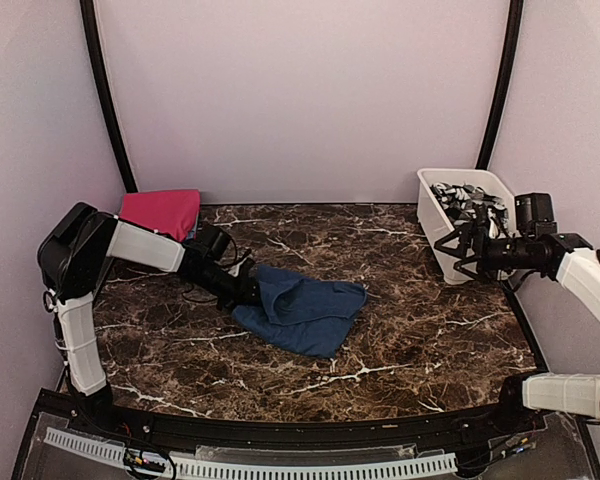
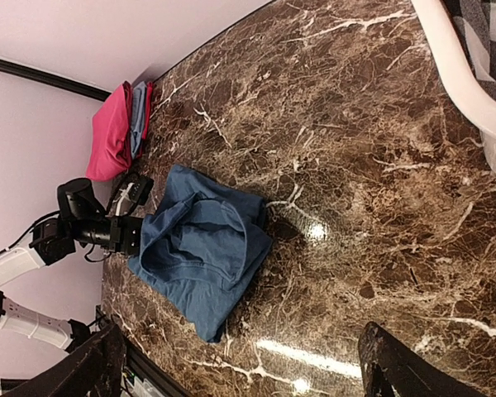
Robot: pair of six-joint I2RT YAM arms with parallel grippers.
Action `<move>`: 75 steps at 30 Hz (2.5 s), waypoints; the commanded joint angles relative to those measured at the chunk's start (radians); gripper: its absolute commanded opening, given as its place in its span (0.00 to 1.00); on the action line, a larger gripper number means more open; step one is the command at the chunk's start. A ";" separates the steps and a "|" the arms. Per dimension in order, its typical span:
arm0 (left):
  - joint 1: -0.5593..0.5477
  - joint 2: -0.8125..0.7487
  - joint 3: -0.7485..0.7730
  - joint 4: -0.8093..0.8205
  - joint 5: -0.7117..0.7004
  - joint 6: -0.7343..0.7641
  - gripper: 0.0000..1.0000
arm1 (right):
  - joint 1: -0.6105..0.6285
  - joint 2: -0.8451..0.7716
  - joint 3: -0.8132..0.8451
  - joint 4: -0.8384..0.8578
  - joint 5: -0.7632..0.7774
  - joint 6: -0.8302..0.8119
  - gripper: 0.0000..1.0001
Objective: Fold and stack the mixed laundry pile
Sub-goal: Turn over the square-folded T-shirt at the center of the board, then smooth out the square-folded T-shirt at the center of the board.
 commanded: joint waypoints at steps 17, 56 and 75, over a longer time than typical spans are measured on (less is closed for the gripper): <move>0.012 -0.300 0.009 -0.245 -0.526 0.153 0.72 | 0.057 -0.001 -0.070 0.061 -0.027 -0.036 0.94; -0.210 -0.288 -0.117 0.088 -0.333 -0.001 0.12 | 0.507 0.208 -0.223 0.385 0.088 0.171 0.61; 0.049 0.019 0.112 0.334 -0.236 -0.245 0.04 | 0.516 0.254 -0.241 0.404 0.075 0.161 0.56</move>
